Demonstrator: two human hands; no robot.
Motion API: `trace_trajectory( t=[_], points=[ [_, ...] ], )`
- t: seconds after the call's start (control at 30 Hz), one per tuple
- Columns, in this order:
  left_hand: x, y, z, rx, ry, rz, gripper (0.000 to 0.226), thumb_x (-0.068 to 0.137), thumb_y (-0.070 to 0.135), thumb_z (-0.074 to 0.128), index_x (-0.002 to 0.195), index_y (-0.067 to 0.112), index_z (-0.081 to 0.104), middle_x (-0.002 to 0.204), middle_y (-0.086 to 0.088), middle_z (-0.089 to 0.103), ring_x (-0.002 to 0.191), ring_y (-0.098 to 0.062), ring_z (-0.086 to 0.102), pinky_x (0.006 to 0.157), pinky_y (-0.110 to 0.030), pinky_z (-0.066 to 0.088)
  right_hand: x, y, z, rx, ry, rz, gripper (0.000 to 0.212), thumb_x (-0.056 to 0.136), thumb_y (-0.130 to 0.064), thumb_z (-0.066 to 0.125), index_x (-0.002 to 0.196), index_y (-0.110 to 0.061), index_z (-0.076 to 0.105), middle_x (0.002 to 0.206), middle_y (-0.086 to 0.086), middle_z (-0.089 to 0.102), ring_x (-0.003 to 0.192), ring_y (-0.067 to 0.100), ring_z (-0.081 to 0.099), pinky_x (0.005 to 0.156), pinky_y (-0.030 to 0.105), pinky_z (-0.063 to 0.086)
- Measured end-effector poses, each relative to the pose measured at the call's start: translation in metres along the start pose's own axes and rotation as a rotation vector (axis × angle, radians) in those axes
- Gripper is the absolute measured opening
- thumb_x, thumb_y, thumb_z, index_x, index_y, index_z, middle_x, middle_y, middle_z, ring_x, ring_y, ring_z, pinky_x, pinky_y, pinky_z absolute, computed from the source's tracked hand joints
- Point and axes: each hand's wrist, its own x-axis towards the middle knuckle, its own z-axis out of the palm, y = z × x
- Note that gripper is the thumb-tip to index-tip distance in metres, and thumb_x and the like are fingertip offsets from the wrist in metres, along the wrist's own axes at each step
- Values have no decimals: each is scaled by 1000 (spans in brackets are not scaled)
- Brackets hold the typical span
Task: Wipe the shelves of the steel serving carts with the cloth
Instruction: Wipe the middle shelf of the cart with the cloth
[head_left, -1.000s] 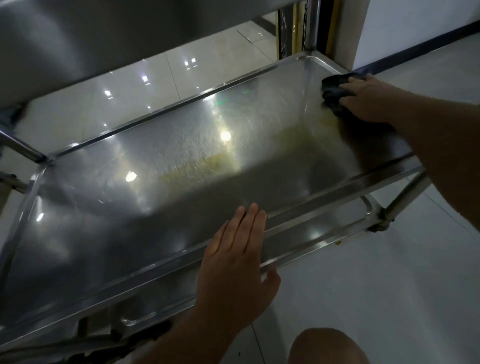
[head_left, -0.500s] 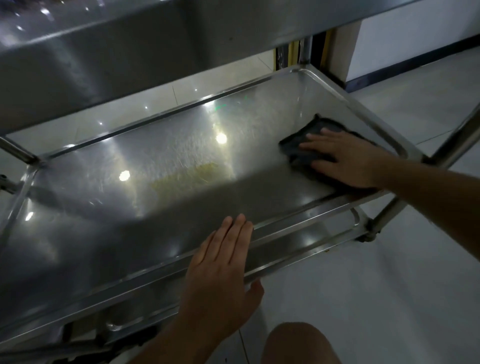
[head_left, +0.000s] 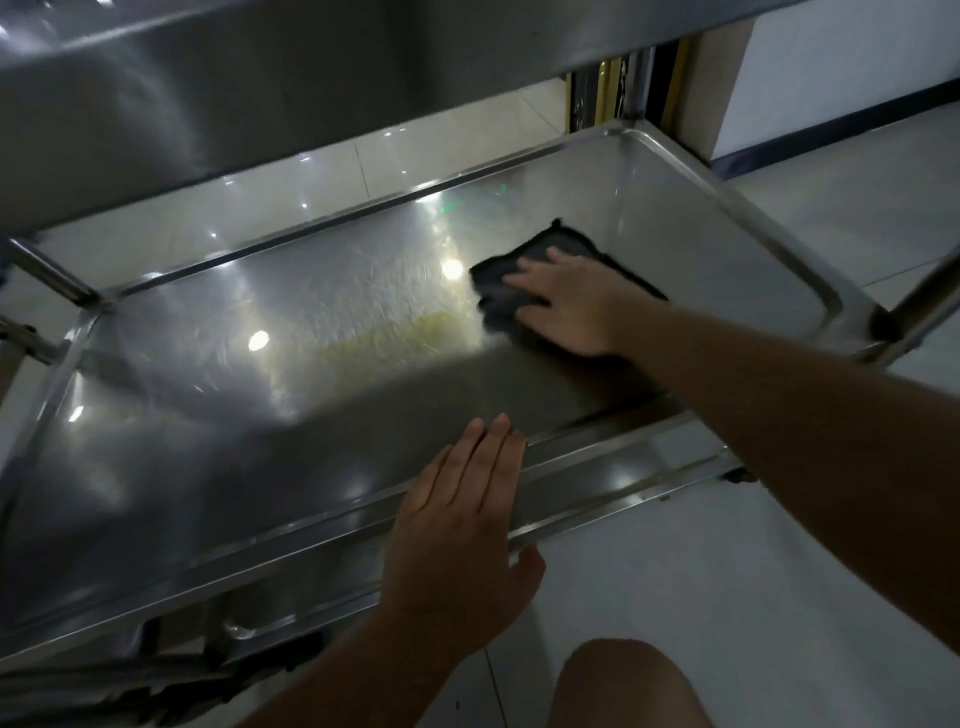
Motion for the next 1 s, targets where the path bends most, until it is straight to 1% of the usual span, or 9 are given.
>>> trace_trajectory(
  t=[0.1, 0.17, 0.27, 0.4, 0.67, 0.77, 0.83, 0.9, 1.0],
  points=[
    [-1, 0, 1, 10, 14, 12, 105, 75, 53, 67, 166, 18, 28, 173, 0, 27, 160, -17, 20, 128, -33, 9, -22, 20, 0, 75, -8, -88, 59, 103, -55, 47, 157, -34, 39, 168, -8, 27, 157, 23, 16, 126, 43, 13],
    [-1, 0, 1, 1, 27, 28, 104, 73, 50, 68, 165, 16, 31, 172, -1, 29, 160, -19, 22, 128, -35, 14, -34, 58, -11, 70, 63, 58, 59, 102, -52, 52, 156, -33, 40, 168, -4, 29, 157, 26, 18, 125, 45, 14],
    [-2, 0, 1, -12, 54, 43, 103, 73, 49, 66, 164, 16, 33, 172, -2, 30, 160, -19, 23, 128, -38, 18, -50, 114, -24, 50, 133, 404, 60, 105, -52, 44, 159, -29, 33, 168, 8, 26, 153, 35, 21, 124, 54, 17],
    [-2, 1, 3, -30, 71, 35, 99, 74, 48, 58, 164, 15, 34, 173, -2, 28, 160, -19, 21, 129, -37, 17, -42, 105, -23, 51, 86, 568, 66, 103, -55, 31, 162, -26, 23, 171, 6, 15, 157, 38, 8, 125, 57, 9],
    [-1, 2, 3, -24, 67, 59, 96, 81, 40, 62, 166, 11, 27, 172, -7, 28, 160, -24, 22, 129, -39, 16, 28, -85, 17, 79, -4, 285, 73, 99, -59, 31, 164, -28, 18, 173, -1, 5, 159, 31, -1, 126, 51, 2],
    [-1, 1, -1, -33, 48, 62, 95, 85, 38, 60, 167, 10, 21, 174, -8, 21, 161, -26, 18, 130, -43, 17, 27, -116, 27, 36, -80, 31, 69, 102, -63, 33, 163, -34, 21, 173, -7, 9, 159, 26, 2, 126, 47, 3],
    [-3, 0, -4, -51, 41, 77, 96, 85, 36, 61, 168, 12, 19, 175, -7, 17, 162, -25, 14, 131, -39, 8, 14, -107, 25, 71, -82, -60, 65, 103, -61, 40, 161, -35, 28, 171, -7, 17, 159, 26, 8, 126, 43, 6],
    [-4, -1, -5, -73, 49, 87, 99, 84, 35, 63, 168, 12, 17, 176, -6, 15, 163, -23, 10, 131, -37, 3, 1, -76, 19, 75, -13, 9, 60, 103, -52, 50, 158, -30, 38, 169, 0, 27, 156, 32, 19, 124, 41, 13],
    [-5, 0, -6, -117, 20, 88, 103, 90, 39, 62, 169, 16, 0, 178, -2, -2, 162, -17, -8, 131, -38, -3, -21, -6, 8, 48, 101, 316, 58, 105, -49, 47, 157, -24, 41, 167, 7, 31, 152, 37, 25, 124, 45, 18]
  ],
)
